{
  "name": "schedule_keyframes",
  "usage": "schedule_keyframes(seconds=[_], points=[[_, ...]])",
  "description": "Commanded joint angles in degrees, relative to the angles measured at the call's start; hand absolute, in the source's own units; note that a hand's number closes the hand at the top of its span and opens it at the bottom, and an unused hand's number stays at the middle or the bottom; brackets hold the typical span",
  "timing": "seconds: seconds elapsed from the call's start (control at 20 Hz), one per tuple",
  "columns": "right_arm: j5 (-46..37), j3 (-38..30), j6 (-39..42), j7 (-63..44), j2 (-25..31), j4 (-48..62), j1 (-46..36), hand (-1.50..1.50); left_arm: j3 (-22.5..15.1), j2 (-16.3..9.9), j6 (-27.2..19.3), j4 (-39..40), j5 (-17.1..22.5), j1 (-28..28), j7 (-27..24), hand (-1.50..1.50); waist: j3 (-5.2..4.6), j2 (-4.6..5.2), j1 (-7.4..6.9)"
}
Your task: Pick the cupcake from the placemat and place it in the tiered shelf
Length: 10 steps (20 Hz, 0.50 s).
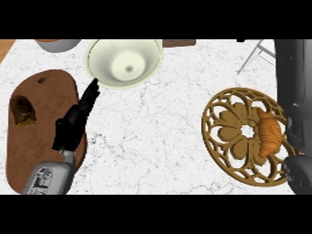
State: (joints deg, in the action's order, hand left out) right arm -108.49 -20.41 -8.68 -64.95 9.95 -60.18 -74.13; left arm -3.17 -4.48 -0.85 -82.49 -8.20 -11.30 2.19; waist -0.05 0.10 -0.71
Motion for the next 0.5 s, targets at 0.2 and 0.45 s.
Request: schedule_keyframes(seconds=[0.2,0.45], points=[[-1.60,-0.81,2.46,-0.33,4.83,2.96,1.10,1.50,0.15,1.02,-0.39,-1.29,0.31,-0.94,2.24,0.00,0.04,-0.19,0.41],[-2.01,-3.52,-5.17,-1.07,7.53,11.58,1.76,1.50,0.12,-1.76,2.93,-4.81,1.19,3.88,0.42,0.00,0.05,0.07,-0.71]])
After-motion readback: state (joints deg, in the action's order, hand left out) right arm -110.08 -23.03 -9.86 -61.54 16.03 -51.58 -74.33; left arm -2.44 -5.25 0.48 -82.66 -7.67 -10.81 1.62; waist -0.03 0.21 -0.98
